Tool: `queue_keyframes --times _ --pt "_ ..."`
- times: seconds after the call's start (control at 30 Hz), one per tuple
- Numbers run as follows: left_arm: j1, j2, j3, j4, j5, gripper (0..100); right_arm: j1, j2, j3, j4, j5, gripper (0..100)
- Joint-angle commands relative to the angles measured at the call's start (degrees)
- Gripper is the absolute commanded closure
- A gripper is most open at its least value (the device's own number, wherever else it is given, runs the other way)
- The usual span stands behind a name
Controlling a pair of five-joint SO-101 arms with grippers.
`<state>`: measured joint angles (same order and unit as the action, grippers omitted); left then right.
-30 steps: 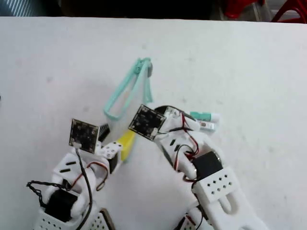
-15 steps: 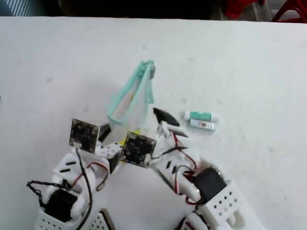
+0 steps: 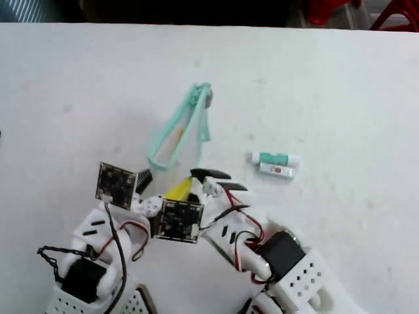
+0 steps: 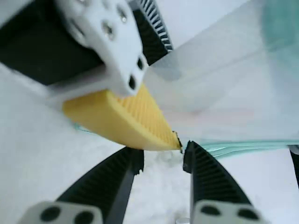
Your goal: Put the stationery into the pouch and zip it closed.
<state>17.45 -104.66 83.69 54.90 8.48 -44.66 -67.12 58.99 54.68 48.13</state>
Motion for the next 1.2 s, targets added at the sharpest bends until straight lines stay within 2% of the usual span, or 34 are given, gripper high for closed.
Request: queue_keyframes --times 0.0,0.17,0.4,0.57,0.67,0.83,1.07,1.17 --pt "1.6 0.3 -2.1 -1.3 -0.4 73 -0.7 -0.7 -2.6 -0.8 2.3 89.3" --pt "1.6 0.3 -2.1 -1.3 -0.4 73 -0.4 -1.0 -2.5 -0.9 6.2 97.8" --pt "1.6 0.3 -2.2 -1.3 -0.4 73 -0.2 -1.2 -2.5 -1.3 7.4 98.0" --pt "1.6 0.3 -2.5 -0.4 -0.4 73 4.0 -1.3 -0.3 -5.1 10.6 98.0" --pt "1.6 0.3 -2.5 -0.4 -0.4 73 4.7 -1.3 0.5 -4.6 10.6 96.3" --pt "1.4 0.3 -2.5 -0.5 -0.5 73 4.7 -1.3 0.3 -2.7 10.5 86.8" --pt "1.2 0.3 -2.5 -0.5 -0.5 73 7.8 -1.3 -0.3 -2.7 10.6 94.6" --pt "1.6 0.3 -2.5 -0.5 -0.5 73 6.9 -1.3 -0.3 -2.7 10.5 98.1"
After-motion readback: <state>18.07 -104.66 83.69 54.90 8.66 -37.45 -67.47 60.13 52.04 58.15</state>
